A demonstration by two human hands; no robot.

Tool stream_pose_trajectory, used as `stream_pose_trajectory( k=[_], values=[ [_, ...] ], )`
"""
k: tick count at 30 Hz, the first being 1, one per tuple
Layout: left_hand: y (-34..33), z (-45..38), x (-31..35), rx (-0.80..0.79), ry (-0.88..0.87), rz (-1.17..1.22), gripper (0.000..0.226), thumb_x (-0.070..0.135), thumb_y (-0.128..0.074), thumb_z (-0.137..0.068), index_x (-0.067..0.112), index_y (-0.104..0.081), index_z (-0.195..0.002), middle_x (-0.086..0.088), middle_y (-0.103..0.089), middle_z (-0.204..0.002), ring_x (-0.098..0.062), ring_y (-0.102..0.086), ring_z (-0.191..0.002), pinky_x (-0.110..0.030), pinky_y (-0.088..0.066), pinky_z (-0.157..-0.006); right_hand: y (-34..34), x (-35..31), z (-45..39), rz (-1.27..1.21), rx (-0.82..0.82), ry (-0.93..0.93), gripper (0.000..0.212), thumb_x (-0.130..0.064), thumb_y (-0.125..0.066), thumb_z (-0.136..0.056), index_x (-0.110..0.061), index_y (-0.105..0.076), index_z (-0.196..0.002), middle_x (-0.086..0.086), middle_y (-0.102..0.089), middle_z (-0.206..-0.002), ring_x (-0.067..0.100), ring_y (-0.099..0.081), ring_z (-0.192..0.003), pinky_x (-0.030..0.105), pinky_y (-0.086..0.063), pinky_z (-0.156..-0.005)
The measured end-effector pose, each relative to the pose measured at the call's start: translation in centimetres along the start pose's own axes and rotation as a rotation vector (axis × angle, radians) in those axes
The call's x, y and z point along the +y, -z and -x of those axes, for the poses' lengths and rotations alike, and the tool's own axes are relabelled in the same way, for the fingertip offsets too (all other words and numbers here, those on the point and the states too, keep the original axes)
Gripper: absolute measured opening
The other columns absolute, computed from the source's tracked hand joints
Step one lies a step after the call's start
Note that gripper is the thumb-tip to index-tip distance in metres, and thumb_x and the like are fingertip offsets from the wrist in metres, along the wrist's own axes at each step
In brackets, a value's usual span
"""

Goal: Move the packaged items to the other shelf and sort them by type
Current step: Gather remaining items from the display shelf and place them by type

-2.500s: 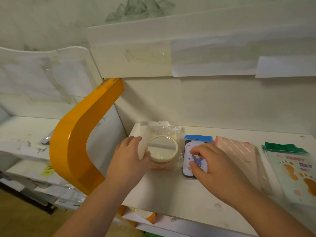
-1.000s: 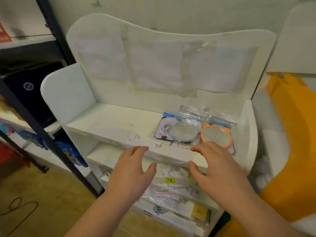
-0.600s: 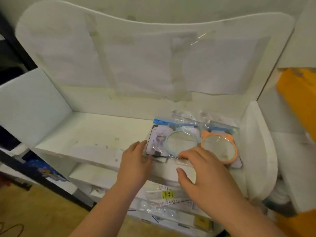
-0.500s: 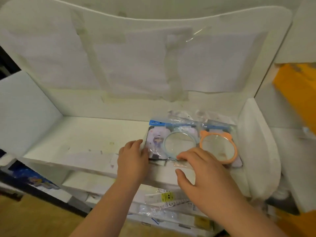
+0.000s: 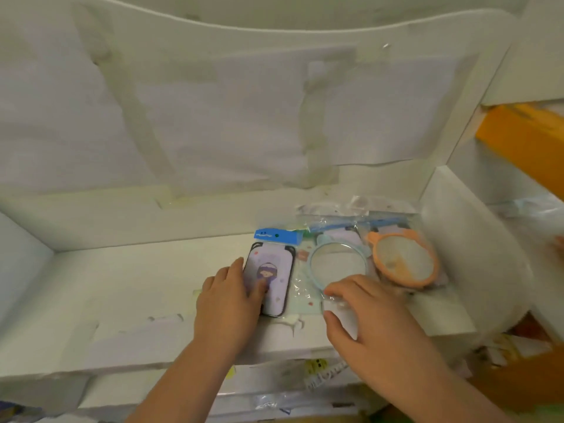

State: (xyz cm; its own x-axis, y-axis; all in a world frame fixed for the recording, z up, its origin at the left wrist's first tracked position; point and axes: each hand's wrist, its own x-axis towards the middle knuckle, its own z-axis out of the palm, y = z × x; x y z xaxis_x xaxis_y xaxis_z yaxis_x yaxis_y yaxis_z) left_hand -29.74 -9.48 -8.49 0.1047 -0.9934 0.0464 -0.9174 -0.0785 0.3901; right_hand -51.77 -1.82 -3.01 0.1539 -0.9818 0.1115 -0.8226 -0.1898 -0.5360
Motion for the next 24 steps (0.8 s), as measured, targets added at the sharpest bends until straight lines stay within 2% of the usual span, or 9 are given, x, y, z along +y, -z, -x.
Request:
stream_pose_trajectory(
  k=[2,5,8,12,14,16,18,21,24],
  values=[
    [0.4,-0.4,0.3,-0.081,0.011,-0.026,0.084,0.066,-0.059,-0.083,0.021,-0.033,-0.150,-0.007,-0.056,-0.133,-0.034,-0.050,-0.121,-0.041,-0.040,-0.098,-0.7,-1.1,-0.1,0.022,-0.002,0.001,0.034,-0.052,-0.043,-0.087,-0.040,-0.054,-0.117,-0.023,-0.050,-0.110,0.002,-0.050,-0.102,0.024,-0.046,-0.088],
    [0.6,-1.4,0.7,-0.194,0.059,0.037,0.097,0.065,-0.072,-0.072,0.018,-0.033,-0.147,-0.012,-0.055,-0.129,-0.035,-0.051,-0.121,-0.040,-0.043,-0.096,-1.8,-2.7,-0.2,0.071,-0.012,-0.011,0.031,-0.049,-0.046,-0.090,-0.040,-0.052,-0.119,-0.025,-0.047,-0.113,0.001,-0.046,-0.106,0.021,-0.043,-0.090],
    [1.7,-2.9,-0.2,-0.307,0.150,0.195,0.080,0.056,-0.080,-0.066,0.016,-0.047,-0.126,-0.008,-0.060,-0.118,-0.030,-0.062,-0.106,-0.037,-0.050,-0.083,-2.8,-4.3,-0.2,0.074,0.003,-0.028,0.032,-0.049,-0.045,-0.089,-0.039,-0.052,-0.119,-0.024,-0.047,-0.113,0.002,-0.047,-0.106,0.021,-0.043,-0.089],
    [4.1,-3.5,-3.1,-0.336,0.241,0.673,0.032,0.025,-0.078,-0.081,0.012,-0.059,-0.104,-0.007,-0.072,-0.098,-0.020,-0.070,-0.080,-0.027,-0.048,-0.057,-4.4,-6.1,-0.9,0.141,-0.054,-0.043,0.038,-0.045,-0.045,-0.094,-0.036,-0.047,-0.131,-0.019,-0.045,-0.125,0.002,-0.041,-0.116,0.017,-0.036,-0.097],
    [5.1,-2.8,-5.2,-0.325,0.280,0.863,0.018,0.017,-0.074,-0.087,0.012,-0.063,-0.100,-0.011,-0.076,-0.095,-0.023,-0.073,-0.078,-0.030,-0.053,-0.060,-5.3,-7.1,-1.6,0.205,-0.074,-0.056,0.042,-0.043,-0.041,-0.097,-0.033,-0.041,-0.138,-0.014,-0.043,-0.132,0.007,-0.040,-0.121,0.021,-0.037,-0.102],
    [5.8,-1.9,-7.4,-0.264,0.285,0.943,0.011,0.018,-0.070,-0.091,0.016,-0.065,-0.101,-0.011,-0.078,-0.095,-0.029,-0.075,-0.084,-0.046,-0.060,-0.077,-6.3,-8.0,-2.6,0.280,-0.091,-0.082,0.044,-0.042,-0.038,-0.098,-0.029,-0.036,-0.140,-0.008,-0.043,-0.136,0.013,-0.041,-0.123,0.029,-0.039,-0.105],
    [6.7,-1.1,-9.0,-0.239,0.291,1.021,0.008,0.017,-0.067,-0.094,0.020,-0.066,-0.102,-0.011,-0.078,-0.095,-0.035,-0.074,-0.090,-0.057,-0.056,-0.089,-7.6,-8.8,-3.9,0.360,-0.103,-0.078,0.043,-0.040,-0.037,-0.099,-0.023,-0.035,-0.139,-0.002,-0.043,-0.137,0.019,-0.042,-0.122,0.034,-0.040,-0.104],
    [7.8,-0.1,-9.8,-0.297,0.311,1.161,0.009,0.014,-0.063,-0.096,0.015,-0.066,-0.105,-0.016,-0.077,-0.098,-0.035,-0.075,-0.085,-0.050,-0.057,-0.083,-9.6,-9.2,-5.1,0.476,-0.167,-0.086,0.051,-0.038,-0.038,-0.100,-0.013,-0.030,-0.143,0.009,-0.038,-0.145,0.027,-0.038,-0.130,0.039,-0.036,-0.109],
    [8.3,0.6,-9.1,-0.356,0.328,1.267,0.013,0.010,-0.062,-0.095,0.008,-0.064,-0.108,-0.018,-0.077,-0.098,-0.030,-0.074,-0.078,-0.039,-0.054,-0.072,-11.3,-9.4,-5.4,0.555,-0.262,-0.193,0.071,-0.044,-0.031,-0.102,0.000,-0.008,-0.154,0.023,-0.007,-0.162,0.035,-0.013,-0.149,0.045,-0.016,-0.120]
  ],
)
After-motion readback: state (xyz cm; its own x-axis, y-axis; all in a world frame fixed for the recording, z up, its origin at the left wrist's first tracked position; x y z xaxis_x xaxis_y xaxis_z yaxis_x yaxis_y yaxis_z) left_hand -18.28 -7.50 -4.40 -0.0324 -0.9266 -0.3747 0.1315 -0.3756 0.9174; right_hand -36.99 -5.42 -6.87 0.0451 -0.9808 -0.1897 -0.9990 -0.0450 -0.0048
